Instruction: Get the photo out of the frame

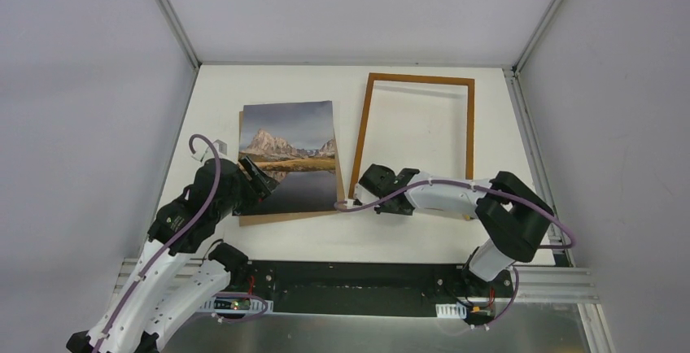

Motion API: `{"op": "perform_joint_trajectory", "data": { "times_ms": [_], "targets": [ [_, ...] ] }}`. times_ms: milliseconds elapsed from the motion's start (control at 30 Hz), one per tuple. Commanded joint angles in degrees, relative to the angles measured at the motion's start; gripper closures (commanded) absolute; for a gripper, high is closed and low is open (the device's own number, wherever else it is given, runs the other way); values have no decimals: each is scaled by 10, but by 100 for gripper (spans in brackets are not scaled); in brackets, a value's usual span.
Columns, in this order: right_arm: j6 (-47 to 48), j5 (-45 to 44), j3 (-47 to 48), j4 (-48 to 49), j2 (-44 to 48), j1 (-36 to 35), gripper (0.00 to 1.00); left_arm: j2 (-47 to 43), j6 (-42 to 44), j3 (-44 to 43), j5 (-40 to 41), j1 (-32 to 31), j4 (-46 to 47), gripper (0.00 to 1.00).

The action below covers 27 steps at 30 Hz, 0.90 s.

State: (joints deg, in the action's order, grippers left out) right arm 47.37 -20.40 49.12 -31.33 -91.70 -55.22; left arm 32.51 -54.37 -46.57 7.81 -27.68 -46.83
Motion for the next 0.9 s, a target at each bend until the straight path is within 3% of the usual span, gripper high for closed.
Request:
{"op": "perform_joint_trajectory", "data": {
  "times_ms": [0, 233, 300, 533, 567, 867],
  "targets": [
    [26, 17, 18, 21, -41, 21, 85, -17, 25, -42, -4, 3, -32, 36],
    [42, 15, 38, 24, -66, 43, 76, -31, 48, -61, 7, 3, -62, 36],
    [42, 3, 34, 29, -67, 46, 53, -31, 57, -66, 9, 3, -67, 36],
    [-5, -46, 14, 21, -22, 35, 15, -16, 101, -92, 0, 3, -73, 35],
    [-19, -50, 17, 11, -9, 32, 4, -14, 107, -96, -1, 3, -72, 35],
    [-263, -102, 119, -111, 137, -48, 1, 6, 137, -149, -1, 3, -77, 35]
  ]
}}
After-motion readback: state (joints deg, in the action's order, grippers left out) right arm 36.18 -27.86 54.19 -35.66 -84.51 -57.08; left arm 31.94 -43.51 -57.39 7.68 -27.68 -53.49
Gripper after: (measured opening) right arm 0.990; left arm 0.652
